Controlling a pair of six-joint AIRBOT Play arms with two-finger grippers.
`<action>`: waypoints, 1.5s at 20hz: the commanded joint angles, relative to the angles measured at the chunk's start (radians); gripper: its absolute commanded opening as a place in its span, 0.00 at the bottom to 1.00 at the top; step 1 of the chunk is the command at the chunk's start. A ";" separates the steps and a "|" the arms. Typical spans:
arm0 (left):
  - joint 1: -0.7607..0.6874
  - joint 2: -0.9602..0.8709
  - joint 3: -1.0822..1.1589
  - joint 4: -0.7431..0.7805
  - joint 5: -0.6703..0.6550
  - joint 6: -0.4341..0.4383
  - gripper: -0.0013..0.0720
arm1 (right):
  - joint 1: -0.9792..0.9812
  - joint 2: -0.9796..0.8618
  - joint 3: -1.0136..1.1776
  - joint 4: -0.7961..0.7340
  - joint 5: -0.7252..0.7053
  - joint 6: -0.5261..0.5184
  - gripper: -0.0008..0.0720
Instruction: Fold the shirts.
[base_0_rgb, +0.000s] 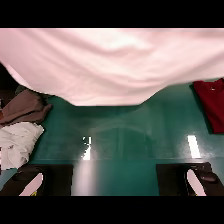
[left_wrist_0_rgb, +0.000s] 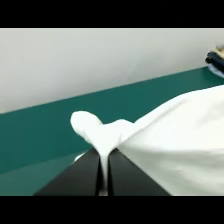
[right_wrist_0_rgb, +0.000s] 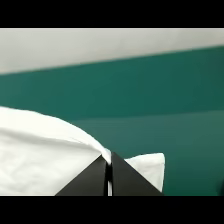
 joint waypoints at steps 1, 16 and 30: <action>-0.001 0.008 0.138 -0.109 -0.042 0.000 0.05 | -0.178 0.036 0.184 0.001 0.044 -0.022 0.03; -0.001 -0.006 -0.537 -0.091 -0.170 0.001 0.05 | -0.009 -0.597 0.423 -0.082 0.564 0.043 0.03; 0.000 -0.267 -0.921 -0.069 0.508 0.034 0.44 | 0.363 -0.861 0.080 -0.410 -0.117 0.032 0.36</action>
